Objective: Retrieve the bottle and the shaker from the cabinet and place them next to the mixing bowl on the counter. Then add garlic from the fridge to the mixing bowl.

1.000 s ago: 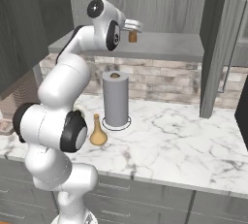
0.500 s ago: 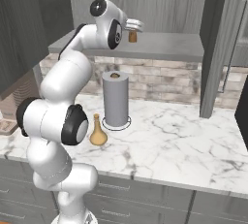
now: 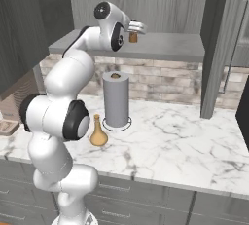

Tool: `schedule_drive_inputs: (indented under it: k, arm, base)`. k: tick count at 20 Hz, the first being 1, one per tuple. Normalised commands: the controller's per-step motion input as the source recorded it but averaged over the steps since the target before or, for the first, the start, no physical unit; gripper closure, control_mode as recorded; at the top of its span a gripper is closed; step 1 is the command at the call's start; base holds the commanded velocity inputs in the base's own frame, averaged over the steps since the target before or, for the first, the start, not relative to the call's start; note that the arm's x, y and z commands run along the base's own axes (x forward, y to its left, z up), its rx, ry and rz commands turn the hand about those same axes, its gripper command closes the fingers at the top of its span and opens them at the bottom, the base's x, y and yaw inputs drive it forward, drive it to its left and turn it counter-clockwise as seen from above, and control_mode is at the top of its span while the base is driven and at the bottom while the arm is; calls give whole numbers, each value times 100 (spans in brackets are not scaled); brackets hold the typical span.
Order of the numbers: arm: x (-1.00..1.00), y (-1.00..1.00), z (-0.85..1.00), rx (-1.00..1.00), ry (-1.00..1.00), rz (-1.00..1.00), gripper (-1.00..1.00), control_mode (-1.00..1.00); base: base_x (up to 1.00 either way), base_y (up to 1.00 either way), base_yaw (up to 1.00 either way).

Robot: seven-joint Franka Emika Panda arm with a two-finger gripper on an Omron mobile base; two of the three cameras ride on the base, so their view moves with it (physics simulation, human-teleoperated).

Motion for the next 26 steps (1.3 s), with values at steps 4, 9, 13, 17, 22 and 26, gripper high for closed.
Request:
schedule_drive_inputs:
  k: [4, 9, 13, 17, 22, 26]
  arm:
    - [41, 0, 0, 0, 0, 0, -100, -100]
    - [31, -7, 0, 0, 0, 0, -100, -100]
    - [20, -12, 0, 0, 0, 0, -100, -100]
    - [16, -3, 0, 0, 0, 0, 100, -100]
    - [6, 0, 0, 0, 0, 0, 100, -100]
    - [0, -3, 0, 0, 0, 0, 100, -100]
  base:
    - [0, 0, 0]
    - [0, 0, 0]
    - [0, 0, 0]
    - [0, 0, 0]
    - [0, 0, 0]
    - [0, 0, 0]
